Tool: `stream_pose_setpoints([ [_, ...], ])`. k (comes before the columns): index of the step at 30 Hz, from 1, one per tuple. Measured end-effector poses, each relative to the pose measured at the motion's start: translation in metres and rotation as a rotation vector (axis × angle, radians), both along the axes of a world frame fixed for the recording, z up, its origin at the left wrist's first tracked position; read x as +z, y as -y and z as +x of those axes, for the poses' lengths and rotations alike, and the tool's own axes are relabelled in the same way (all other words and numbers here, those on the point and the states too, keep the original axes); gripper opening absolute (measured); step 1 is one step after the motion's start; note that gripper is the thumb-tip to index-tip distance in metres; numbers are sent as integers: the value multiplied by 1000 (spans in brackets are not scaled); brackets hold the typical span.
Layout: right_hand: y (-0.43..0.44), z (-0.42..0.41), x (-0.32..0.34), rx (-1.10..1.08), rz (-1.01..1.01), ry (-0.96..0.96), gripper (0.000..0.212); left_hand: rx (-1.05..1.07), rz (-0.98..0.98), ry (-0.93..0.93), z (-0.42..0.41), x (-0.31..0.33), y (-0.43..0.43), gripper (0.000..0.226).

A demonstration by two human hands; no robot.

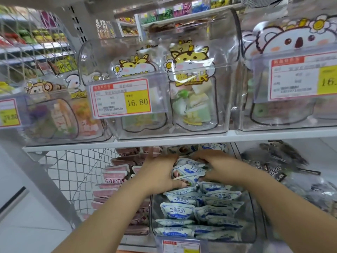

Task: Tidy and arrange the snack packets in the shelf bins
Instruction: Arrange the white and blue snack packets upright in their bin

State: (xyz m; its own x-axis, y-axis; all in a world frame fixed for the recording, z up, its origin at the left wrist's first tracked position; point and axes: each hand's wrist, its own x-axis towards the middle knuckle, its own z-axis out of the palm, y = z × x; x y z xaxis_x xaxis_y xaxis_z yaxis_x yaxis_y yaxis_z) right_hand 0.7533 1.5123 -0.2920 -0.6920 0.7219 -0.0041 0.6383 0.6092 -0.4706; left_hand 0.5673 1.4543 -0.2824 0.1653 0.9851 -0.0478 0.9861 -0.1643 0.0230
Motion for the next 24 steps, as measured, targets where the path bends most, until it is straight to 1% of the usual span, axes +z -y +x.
stream_pose_setpoints([
  [2, 1, -2, -1, 48, 10, -4, 41, -2, -81, -91, -1, 0, 2, 66],
  [3, 2, -2, -2, 66, 4, -7, 31, -11, -112, -88, -2, 1, 5, 66],
  [4, 2, -2, -3, 67, -18, 4, 20, -15, -132, -20, -3, 2, 8, 67],
  [5, 4, -2, -4, 79, -29, 0, 11, -6, -137, 101, -4, 3, 14, 70],
  [7, 8, -4, -6, 96, -59, -12, 19, 35, -78, 355, -5, 4, 27, 74],
  [8, 10, -6, -8, 91, -84, -15, 15, 44, -20, 399, -5, 3, 34, 72],
  [9, 14, -7, -8, 103, -89, -31, 14, 45, 27, 380, -4, 1, 40, 66],
  [11, 19, -8, -8, 93, -91, -41, 40, 50, 59, 270, -1, -5, 46, 56],
  [13, 20, -6, -7, 71, -86, -5, 52, 69, 51, 174, 2, -8, 45, 51],
  [15, 19, -5, -5, 23, -82, 47, 58, 85, 31, 133, 5, -9, 43, 50],
  [18, 20, -5, -2, -63, -92, 149, 65, 92, 0, 50, 6, -12, 39, 56],
  [21, 20, -6, 1, -101, -77, 141, 64, 99, 20, -29, 6, -15, 37, 62],
  [24, 22, -6, 4, -157, -52, 92, 68, 114, 62, -62, 7, -16, 37, 61],
])
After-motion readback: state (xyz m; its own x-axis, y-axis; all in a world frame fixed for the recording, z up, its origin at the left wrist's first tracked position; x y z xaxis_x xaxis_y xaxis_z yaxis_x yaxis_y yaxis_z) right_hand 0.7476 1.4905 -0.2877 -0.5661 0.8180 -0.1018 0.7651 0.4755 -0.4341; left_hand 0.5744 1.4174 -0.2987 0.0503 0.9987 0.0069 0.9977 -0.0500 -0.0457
